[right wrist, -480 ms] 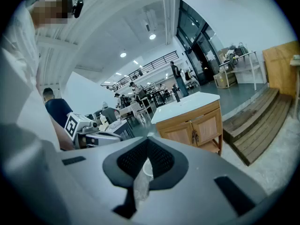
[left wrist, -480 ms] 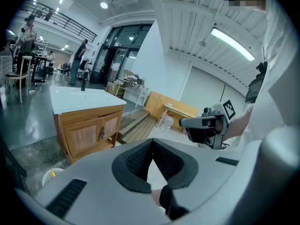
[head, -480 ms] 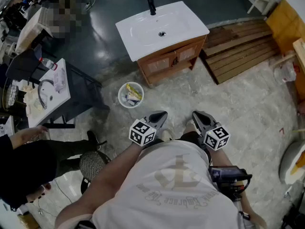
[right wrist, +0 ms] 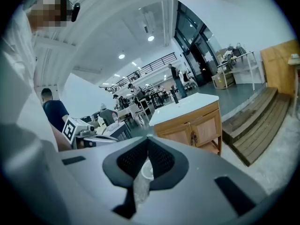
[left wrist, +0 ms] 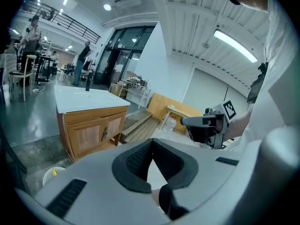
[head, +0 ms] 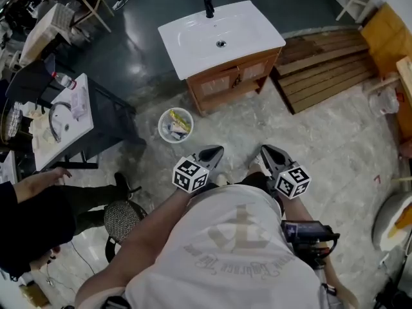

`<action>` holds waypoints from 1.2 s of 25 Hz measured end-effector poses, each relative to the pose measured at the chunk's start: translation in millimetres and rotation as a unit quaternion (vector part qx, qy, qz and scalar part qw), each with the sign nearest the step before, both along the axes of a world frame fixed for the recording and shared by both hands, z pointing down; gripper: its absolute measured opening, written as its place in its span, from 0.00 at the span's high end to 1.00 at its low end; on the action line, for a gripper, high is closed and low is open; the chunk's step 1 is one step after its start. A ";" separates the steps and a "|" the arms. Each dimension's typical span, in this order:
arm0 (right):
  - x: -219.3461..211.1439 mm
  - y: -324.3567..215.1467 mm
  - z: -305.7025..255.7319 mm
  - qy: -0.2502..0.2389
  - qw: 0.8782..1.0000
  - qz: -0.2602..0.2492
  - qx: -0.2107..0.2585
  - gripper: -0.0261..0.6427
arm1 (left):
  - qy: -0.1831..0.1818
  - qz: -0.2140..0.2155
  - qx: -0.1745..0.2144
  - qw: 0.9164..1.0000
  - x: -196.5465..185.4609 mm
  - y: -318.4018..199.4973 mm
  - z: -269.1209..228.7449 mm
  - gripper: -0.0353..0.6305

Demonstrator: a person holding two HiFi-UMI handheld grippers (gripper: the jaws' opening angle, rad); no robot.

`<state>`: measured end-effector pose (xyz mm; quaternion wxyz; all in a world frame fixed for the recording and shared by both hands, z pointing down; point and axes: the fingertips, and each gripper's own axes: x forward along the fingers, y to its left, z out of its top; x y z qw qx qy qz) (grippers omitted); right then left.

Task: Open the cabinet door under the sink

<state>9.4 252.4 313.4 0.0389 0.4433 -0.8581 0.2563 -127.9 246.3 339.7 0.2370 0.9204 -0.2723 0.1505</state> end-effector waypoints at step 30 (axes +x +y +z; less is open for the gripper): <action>32.2 -122.9 17.0 0.024 0.998 -0.053 -0.022 0.94 | 0.016 -0.077 -0.021 0.997 21.3 -98.6 13.4 0.93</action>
